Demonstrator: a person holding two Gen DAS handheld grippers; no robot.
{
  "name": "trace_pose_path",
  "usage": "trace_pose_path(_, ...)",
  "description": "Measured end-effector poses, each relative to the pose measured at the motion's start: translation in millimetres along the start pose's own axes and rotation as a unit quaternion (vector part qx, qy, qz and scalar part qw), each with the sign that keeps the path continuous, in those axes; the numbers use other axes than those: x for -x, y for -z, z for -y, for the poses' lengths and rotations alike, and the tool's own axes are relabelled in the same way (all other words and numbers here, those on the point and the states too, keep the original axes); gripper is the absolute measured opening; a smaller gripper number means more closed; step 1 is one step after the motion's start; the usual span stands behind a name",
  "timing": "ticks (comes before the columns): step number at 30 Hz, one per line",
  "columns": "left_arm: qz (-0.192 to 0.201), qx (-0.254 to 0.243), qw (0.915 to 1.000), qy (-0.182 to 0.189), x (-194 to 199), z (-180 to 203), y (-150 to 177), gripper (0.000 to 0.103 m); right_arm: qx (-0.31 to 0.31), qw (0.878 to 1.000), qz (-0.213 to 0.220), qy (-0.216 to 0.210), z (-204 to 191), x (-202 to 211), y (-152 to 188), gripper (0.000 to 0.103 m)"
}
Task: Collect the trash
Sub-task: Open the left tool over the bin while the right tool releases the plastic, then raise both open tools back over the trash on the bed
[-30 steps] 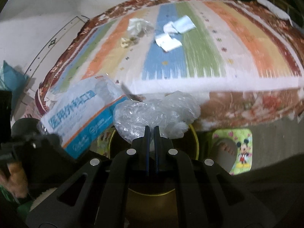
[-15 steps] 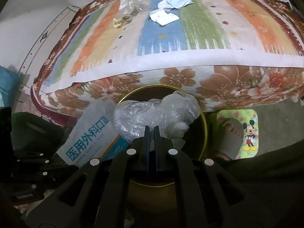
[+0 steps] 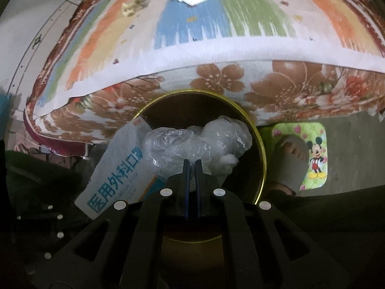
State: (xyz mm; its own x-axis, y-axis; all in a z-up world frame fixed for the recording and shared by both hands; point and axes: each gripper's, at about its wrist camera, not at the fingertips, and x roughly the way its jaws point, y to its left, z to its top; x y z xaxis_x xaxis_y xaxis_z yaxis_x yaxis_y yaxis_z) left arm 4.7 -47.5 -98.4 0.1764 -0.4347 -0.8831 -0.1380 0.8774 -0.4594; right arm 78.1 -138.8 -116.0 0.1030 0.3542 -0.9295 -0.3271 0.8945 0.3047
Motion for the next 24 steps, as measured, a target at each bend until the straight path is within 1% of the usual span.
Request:
trace_pose_path(3,-0.02,0.014,0.9997,-0.001,-11.1,-4.0,-6.5,0.001,-0.011,1.0,-0.01,0.001,2.4,-10.2,-5.0,0.004)
trace_pose_path(5,-0.027,0.023,0.9993,-0.011,-17.5,-6.6,-10.8,0.001,-0.023,1.0,-0.016,0.001,5.7,-15.5,-8.4,0.007)
trace_pose_path(7,-0.032,0.032,0.9986,-0.028,-23.4,-9.9,-15.2,0.008,-0.04,0.999,-0.016,0.001,9.3,-19.0,-13.2,0.012)
trace_pose_path(8,-0.031,0.035,0.9983,-0.033,-24.4,-11.2,-17.1,0.018,-0.039,0.999,-0.015,0.003,8.9,-19.8,-14.6,0.017)
trace_pose_path(9,-0.027,0.037,0.9983,-0.036,-23.5,-12.1,-18.5,0.026,-0.038,0.999,-0.014,0.005,8.4,-20.0,-15.6,0.026)
trace_pose_path(10,-0.021,0.039,0.9982,-0.04,-21.5,-12.3,-20.3,0.029,-0.038,0.999,-0.013,0.007,8.9,-19.7,-16.9,0.03)
trace_pose_path(11,-0.015,0.041,0.9982,-0.04,-19.1,-12.9,-21.4,0.03,-0.04,0.999,-0.011,0.008,9.9,-19.1,-17.9,0.034)
trace_pose_path(13,0.0,0.042,0.9982,-0.044,-12.6,-13.1,-23.5,0.031,-0.046,0.999,-0.007,0.006,12.7,-15.7,-20.5,0.036)
trace_pose_path(16,0.02,0.034,0.998,-0.048,-0.3,-11.7,-29.0,0.034,-0.044,0.999,0.005,0.005,13.5,-7.3,-25.8,0.04)
trace_pose_path(19,0.046,0.023,0.9963,-0.069,13.8,-11.2,-38.6,0.037,-0.035,0.999,0.019,0.007,11.6,1.9,-32.6,0.042)
trace_pose_path(22,0.067,0.019,0.9943,-0.081,28.5,-13.9,-52.8,0.039,-0.026,0.999,0.03,0.008,8.2,9.8,-39.9,0.047)
trace_pose_path(24,0.081,0.014,0.9921,-0.095,38.1,-14.9,-62.9,0.043,-0.02,0.999,0.036,0.007,7.0,15.6,-46.7,0.048)
